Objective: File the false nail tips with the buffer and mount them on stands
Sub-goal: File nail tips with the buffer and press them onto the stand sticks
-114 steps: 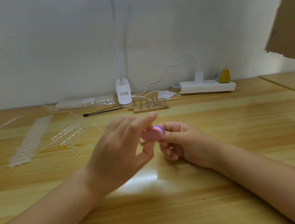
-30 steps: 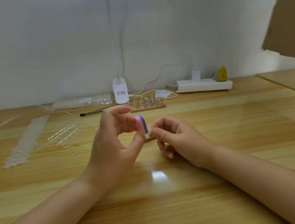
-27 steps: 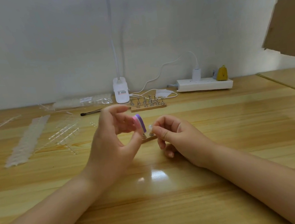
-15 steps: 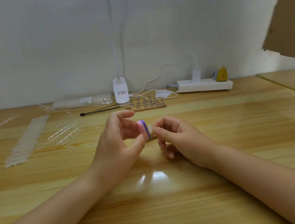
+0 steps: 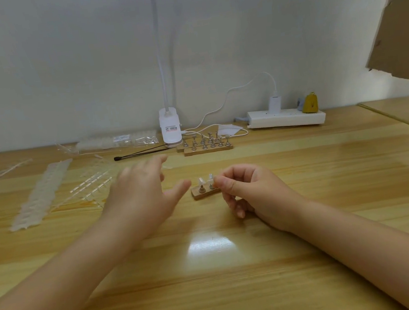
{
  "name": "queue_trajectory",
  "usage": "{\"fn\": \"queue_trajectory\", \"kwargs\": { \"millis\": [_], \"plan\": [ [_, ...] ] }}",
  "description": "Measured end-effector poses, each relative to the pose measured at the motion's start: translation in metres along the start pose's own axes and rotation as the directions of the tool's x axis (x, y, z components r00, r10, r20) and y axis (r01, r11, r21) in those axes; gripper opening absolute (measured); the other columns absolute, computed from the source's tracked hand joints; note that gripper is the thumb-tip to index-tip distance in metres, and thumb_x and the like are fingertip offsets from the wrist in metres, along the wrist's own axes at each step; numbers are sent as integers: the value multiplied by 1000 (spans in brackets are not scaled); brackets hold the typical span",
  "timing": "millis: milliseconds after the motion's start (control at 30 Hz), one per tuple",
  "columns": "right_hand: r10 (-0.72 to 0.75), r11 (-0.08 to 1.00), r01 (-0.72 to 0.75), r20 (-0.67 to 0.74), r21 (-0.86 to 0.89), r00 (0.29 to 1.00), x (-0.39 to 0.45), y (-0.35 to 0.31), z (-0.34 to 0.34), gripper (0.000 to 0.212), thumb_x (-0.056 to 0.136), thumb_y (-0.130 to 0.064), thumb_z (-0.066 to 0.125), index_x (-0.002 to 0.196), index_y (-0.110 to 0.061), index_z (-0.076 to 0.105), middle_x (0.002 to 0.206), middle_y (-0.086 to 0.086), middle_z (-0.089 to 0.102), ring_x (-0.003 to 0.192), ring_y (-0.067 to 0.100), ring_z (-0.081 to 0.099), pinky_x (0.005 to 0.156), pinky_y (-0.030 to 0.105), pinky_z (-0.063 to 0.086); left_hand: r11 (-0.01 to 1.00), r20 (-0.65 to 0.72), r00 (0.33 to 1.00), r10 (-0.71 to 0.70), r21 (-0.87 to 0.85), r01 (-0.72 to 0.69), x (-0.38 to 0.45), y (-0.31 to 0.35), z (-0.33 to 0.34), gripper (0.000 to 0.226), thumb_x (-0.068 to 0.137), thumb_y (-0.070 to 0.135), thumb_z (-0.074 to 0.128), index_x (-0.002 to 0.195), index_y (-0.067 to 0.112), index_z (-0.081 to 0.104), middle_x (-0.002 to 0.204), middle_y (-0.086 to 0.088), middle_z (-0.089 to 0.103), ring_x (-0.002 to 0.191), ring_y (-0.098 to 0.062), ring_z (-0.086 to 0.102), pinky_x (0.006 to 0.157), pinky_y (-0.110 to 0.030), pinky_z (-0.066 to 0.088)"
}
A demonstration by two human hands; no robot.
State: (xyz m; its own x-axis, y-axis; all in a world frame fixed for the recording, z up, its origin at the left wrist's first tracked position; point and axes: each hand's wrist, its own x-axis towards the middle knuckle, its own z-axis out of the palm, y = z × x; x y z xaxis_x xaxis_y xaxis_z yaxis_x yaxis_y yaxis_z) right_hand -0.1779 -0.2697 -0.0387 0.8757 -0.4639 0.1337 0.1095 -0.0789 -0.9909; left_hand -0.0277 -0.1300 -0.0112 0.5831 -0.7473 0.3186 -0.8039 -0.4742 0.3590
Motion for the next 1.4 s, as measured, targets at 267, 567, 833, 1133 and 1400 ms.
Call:
{"fn": "queue_trajectory", "kwargs": {
  "millis": [267,567,833,1133,1400],
  "plan": [
    [-15,999,12,96,30,995,1,-1,-1,17,82,-33,64,80,-16,66,63,0,55,53,10,52,45,22,42,764,-106,943,316,-560,-319,-13,20,9,23,77,33,67,99,31,75,84,22,71,84,2,64,74,-9,42],
    [-13,1000,14,82,-9,997,-1,-5,4,17,84,-33,61,76,-18,65,62,3,52,48,7,50,45,21,40,764,-177,948,263,-563,-317,-19,18,18,23,71,35,73,94,35,74,87,22,71,85,4,65,75,-6,43],
    [-62,996,35,-323,-88,944,0,-14,-5,28,92,-28,60,71,-9,62,50,-3,47,44,8,40,44,19,35,848,-211,946,245,-427,-314,-19,15,22,25,77,44,61,98,36,72,88,22,71,86,-2,64,87,-27,48],
    [-179,623,-280,-482,-730,858,13,0,-62,17,81,-33,59,96,-25,59,96,-5,55,83,9,51,70,30,41,912,-300,884,359,-90,-401,-19,7,30,21,83,33,62,95,21,75,83,12,72,76,-16,64,76,-40,46],
    [-153,542,-162,-286,-825,946,17,9,-54,23,85,-33,62,105,-29,73,104,-8,62,107,18,51,90,31,41,911,-219,890,399,-19,-413,-18,5,35,14,85,21,71,99,18,72,82,8,74,74,-20,68,81,-38,44]
  ]
}}
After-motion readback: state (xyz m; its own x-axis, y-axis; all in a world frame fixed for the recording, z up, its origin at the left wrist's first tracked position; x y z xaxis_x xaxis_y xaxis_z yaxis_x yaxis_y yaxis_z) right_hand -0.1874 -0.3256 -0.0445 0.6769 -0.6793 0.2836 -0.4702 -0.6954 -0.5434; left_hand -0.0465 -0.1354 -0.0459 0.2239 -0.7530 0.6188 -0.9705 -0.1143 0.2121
